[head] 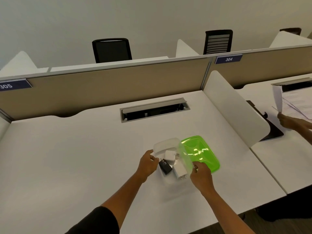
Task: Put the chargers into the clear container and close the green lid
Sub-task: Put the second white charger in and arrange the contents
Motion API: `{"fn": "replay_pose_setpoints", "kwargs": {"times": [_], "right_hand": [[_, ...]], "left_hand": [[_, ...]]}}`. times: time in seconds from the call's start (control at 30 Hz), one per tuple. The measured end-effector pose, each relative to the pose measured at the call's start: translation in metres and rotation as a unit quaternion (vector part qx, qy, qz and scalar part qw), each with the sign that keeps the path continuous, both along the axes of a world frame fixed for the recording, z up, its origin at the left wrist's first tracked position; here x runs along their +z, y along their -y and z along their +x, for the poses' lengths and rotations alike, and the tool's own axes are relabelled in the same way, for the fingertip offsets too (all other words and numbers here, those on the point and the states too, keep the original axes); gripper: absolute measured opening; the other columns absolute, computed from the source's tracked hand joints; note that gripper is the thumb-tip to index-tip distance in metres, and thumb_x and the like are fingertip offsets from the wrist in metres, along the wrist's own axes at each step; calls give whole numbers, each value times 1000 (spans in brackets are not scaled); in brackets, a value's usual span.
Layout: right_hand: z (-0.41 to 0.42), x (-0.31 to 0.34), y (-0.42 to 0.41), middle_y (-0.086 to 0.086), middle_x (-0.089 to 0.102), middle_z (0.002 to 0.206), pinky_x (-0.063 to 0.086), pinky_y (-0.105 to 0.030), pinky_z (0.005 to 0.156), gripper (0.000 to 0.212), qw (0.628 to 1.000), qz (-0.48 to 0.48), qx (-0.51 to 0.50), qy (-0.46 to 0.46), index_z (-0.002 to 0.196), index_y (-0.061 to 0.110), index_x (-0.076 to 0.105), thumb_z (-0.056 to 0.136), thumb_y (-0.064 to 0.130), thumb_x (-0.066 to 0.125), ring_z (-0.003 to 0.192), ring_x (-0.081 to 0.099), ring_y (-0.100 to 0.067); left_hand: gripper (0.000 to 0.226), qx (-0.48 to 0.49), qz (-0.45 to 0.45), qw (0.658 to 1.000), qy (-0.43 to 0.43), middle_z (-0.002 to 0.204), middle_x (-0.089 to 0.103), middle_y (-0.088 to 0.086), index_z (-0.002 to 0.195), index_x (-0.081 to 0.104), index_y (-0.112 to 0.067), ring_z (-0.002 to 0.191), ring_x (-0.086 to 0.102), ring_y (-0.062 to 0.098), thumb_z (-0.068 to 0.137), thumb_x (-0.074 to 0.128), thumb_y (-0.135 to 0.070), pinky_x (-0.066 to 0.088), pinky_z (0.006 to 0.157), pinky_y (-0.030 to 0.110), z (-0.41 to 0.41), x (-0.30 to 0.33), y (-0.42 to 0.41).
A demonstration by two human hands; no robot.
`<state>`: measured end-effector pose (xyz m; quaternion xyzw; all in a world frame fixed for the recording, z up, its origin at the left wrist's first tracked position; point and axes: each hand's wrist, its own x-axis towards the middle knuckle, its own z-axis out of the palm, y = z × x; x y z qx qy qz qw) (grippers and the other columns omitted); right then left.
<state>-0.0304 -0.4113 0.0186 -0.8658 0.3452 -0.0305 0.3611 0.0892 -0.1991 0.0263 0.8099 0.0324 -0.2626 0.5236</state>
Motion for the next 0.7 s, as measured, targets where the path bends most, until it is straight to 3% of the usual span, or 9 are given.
{"fn": "replay_pose_setpoints", "kwargs": {"times": [0.13, 0.3, 0.47, 0.7], "right_hand": [[15, 6, -5, -15, 71, 110, 49, -36, 84, 26, 1000, -8, 19, 19, 109, 8, 77, 97, 0, 55, 105, 66, -37], [44, 19, -22, -13, 70, 118, 49, -32, 88, 33, 997, -8, 81, 13, 119, 10, 76, 97, -2, 55, 112, 67, -34], [73, 31, -51, -17, 70, 121, 54, -41, 97, 44, 987, -6, 161, 17, 121, 3, 75, 88, -15, 51, 116, 66, -35], [100, 39, -92, -14, 71, 120, 52, -37, 94, 42, 969, -14, 248, 10, 118, 3, 76, 90, -15, 51, 114, 66, -32]], "left_hand": [[78, 23, -34, 999, -16, 116, 64, 13, 162, 31, -26, 100, 69, 26, 97, 74, -19, 67, 88, 39, -4, -2, -21], [92, 49, -70, 996, -23, 121, 62, 5, 163, 28, -31, 102, 69, 24, 90, 83, -23, 60, 63, 16, -19, -4, -60], [90, 137, -89, 986, -22, 118, 67, 9, 155, 34, -30, 99, 74, 26, 84, 90, -22, 61, 63, 17, -41, -6, -95], [80, 250, -128, 959, -30, 101, 79, 17, 146, 37, -22, 75, 81, 19, 85, 89, -14, 67, 76, 35, -72, -9, -129]]}}
